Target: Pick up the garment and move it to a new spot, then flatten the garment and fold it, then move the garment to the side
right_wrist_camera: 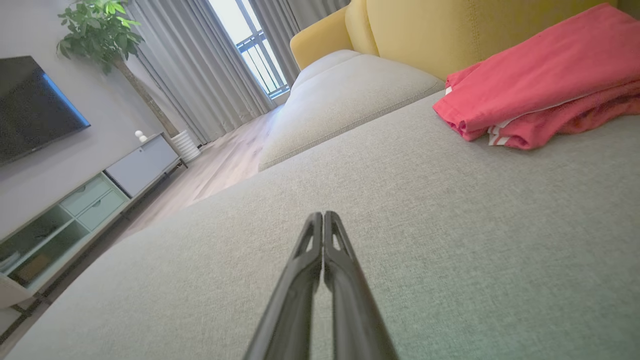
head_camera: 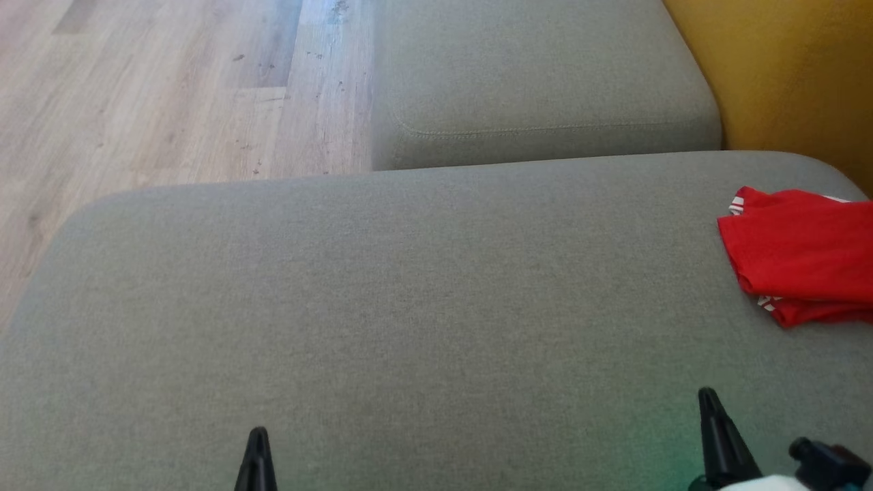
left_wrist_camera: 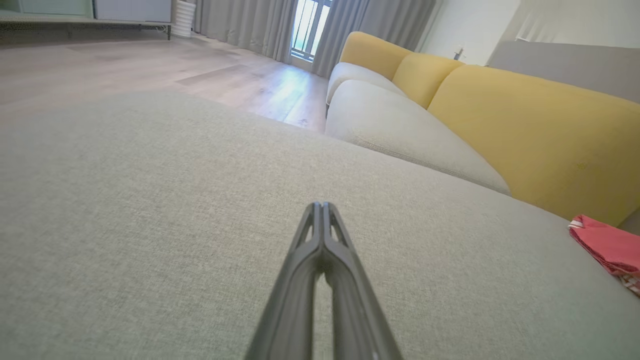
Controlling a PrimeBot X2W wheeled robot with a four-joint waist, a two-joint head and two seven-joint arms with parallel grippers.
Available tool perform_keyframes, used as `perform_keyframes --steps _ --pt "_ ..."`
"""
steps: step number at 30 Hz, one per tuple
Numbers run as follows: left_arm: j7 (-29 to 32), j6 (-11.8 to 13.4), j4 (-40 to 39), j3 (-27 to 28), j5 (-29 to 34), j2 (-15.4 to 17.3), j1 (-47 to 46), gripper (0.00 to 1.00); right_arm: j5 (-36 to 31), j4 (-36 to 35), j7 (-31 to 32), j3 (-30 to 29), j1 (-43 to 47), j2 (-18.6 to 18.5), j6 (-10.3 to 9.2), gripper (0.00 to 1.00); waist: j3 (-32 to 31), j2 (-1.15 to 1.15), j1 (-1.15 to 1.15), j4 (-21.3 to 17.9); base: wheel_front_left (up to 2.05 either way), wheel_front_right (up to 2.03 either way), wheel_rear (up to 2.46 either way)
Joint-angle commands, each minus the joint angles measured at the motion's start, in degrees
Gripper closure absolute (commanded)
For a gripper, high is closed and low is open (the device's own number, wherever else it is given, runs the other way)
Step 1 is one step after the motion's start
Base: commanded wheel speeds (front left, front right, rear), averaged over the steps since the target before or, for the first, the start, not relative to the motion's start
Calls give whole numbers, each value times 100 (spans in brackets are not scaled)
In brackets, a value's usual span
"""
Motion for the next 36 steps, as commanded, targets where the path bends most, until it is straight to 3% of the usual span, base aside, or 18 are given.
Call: perform_keyframes --steps 1,36 --pt "33 -42 -140 121 -157 52 -322 100 159 -164 35 -36 -343 0 9 100 8 0 0 -2 0 0 0" --pt "533 -494 135 639 -2550 113 -946 100 2343 -102 572 -358 -872 59 21 100 235 0 0 -60 0 0 0"
